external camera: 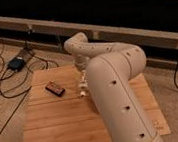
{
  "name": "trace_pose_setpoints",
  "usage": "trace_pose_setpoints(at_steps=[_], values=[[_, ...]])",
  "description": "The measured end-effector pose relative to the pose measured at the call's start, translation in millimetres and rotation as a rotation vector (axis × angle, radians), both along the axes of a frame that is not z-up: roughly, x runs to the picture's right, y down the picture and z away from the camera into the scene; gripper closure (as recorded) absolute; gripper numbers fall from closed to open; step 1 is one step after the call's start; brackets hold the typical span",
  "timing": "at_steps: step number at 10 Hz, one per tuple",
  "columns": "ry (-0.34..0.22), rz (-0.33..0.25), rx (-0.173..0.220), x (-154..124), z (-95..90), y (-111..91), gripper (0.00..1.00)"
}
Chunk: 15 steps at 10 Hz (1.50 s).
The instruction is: Stand the bottle upright
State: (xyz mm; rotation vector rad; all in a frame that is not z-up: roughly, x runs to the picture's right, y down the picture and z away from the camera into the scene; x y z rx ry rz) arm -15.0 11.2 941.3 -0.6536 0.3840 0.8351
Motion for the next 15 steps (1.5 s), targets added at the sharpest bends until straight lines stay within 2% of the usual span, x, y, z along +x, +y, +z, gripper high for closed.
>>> trace_pose_setpoints(at_steps=[7, 12, 15], values=[[0.115, 0.101, -0.013, -3, 15.3, 13, 0.2], [0.11, 0.129, -0.026, -9, 18.9, 19, 0.2], [0.109, 0.092, -0.034, -3, 21.9, 26, 0.2]])
